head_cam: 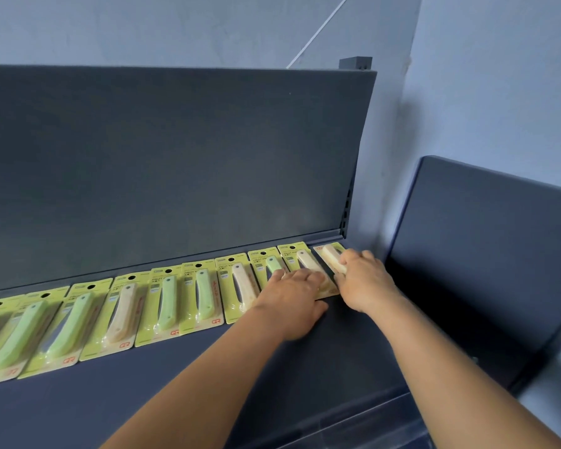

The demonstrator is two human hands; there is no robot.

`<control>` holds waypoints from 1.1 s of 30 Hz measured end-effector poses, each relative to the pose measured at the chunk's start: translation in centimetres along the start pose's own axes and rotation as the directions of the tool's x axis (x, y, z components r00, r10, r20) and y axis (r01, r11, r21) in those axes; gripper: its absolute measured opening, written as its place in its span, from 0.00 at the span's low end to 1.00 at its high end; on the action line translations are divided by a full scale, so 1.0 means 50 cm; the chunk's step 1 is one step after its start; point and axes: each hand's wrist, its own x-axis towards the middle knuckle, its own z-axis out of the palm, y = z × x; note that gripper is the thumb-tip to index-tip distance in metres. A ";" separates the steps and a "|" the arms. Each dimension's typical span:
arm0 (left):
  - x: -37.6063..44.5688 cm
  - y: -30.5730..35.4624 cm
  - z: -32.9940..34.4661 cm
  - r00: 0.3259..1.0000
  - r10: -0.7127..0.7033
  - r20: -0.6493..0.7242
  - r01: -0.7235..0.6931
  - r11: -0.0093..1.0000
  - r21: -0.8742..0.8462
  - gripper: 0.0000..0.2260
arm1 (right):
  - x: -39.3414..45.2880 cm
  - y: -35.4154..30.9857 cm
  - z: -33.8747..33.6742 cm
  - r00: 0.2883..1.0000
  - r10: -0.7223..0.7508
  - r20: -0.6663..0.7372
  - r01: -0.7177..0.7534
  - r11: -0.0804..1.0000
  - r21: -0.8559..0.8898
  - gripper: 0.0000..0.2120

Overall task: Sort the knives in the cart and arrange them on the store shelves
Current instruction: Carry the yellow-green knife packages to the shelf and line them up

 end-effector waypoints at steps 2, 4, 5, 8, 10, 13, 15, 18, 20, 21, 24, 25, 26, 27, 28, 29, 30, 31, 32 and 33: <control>0.001 0.000 0.001 1.000 -0.001 0.001 0.001 1.000 0.005 0.24 | 0.015 -0.004 0.001 0.998 0.054 -0.028 -0.054 0.998 -0.011 0.21; 0.002 0.002 -0.001 1.000 -0.005 0.007 0.005 1.000 0.006 0.23 | 0.027 -0.004 0.000 0.995 0.090 -0.043 -0.092 0.995 -0.032 0.22; 0.001 0.002 -0.001 1.000 -0.008 0.010 0.008 1.000 0.006 0.23 | 0.031 -0.002 0.001 0.993 0.108 -0.050 -0.110 0.993 -0.040 0.22; 0.001 0.002 -0.003 1.000 -0.005 0.015 0.005 1.000 0.000 0.24 | 0.034 0.006 0.006 0.988 0.138 -0.069 -0.143 0.987 -0.071 0.22; 0.001 0.002 -0.003 1.000 -0.002 0.014 0.002 1.000 -0.005 0.24 | 0.031 0.011 0.008 0.985 0.161 -0.063 -0.162 0.987 -0.020 0.21; 0.006 0.003 -0.005 1.000 -0.005 0.001 0.005 1.000 -0.003 0.23 | 0.028 0.021 0.001 0.977 0.199 -0.071 -0.197 0.980 0.041 0.20; 0.008 0.005 -0.006 1.000 -0.005 -0.014 0.005 1.000 -0.004 0.23 | 0.023 0.026 -0.009 0.963 0.259 -0.070 -0.252 0.963 0.094 0.23; 0.010 0.008 -0.008 0.997 -0.003 -0.074 -0.005 0.994 -0.106 0.25 | 0.012 0.036 -0.020 0.945 0.316 -0.086 -0.292 0.933 0.212 0.28; 0.014 0.015 -0.013 0.986 -0.040 -0.159 -0.008 0.957 -0.291 0.26 | 0.004 0.039 -0.026 0.948 0.294 -0.126 -0.238 0.912 0.335 0.28; 0.016 0.021 -0.017 0.979 -0.069 -0.193 -0.013 0.918 -0.396 0.26 | -0.001 0.038 -0.029 0.951 0.272 -0.146 -0.195 0.896 0.398 0.26; 0.020 0.044 -0.036 0.969 -0.100 -0.227 -0.067 0.776 -0.627 0.22 | -0.019 0.018 -0.041 0.960 0.222 -0.170 -0.071 0.782 0.619 0.24; 0.020 0.050 -0.042 0.970 -0.107 -0.217 -0.071 0.731 -0.679 0.21 | -0.026 0.008 -0.044 0.964 0.226 -0.141 -0.057 0.694 0.718 0.26; 0.018 0.054 -0.048 0.972 -0.123 -0.198 -0.062 0.684 -0.727 0.22 | -0.029 -0.001 -0.044 0.966 0.240 -0.100 -0.065 0.596 0.801 0.28; 0.016 0.056 -0.053 0.972 -0.151 -0.179 -0.043 0.637 -0.770 0.23 | -0.032 -0.008 -0.045 0.968 0.244 -0.054 -0.080 0.508 0.858 0.28; 0.013 0.055 -0.057 0.967 -0.191 -0.169 -0.022 0.598 -0.801 0.24 | -0.036 -0.015 -0.047 0.974 0.224 -0.017 -0.087 0.444 0.892 0.27; 0.008 0.051 -0.061 0.957 -0.238 -0.165 0.000 0.570 -0.821 0.23 | -0.040 -0.022 -0.049 0.981 0.194 0.006 -0.088 0.418 0.904 0.24; 0.000 0.045 -0.068 0.945 -0.280 -0.171 0.015 0.555 -0.832 0.21 | -0.044 -0.028 -0.051 0.986 0.166 0.007 -0.078 0.419 0.905 0.22; -0.007 0.036 -0.073 0.933 -0.313 -0.179 0.030 0.561 -0.827 0.19 | -0.047 -0.034 -0.054 0.988 0.152 -0.021 -0.049 0.445 0.894 0.21; -0.014 0.025 -0.080 0.923 -0.333 -0.193 0.046 0.593 -0.804 0.18 | -0.050 -0.039 -0.057 0.985 0.150 -0.085 -0.002 0.502 0.865 0.20; -0.022 0.012 -0.087 0.915 -0.346 -0.208 0.067 0.637 -0.768 0.18 | -0.053 -0.041 -0.059 0.974 0.155 -0.167 0.041 0.602 0.797 0.22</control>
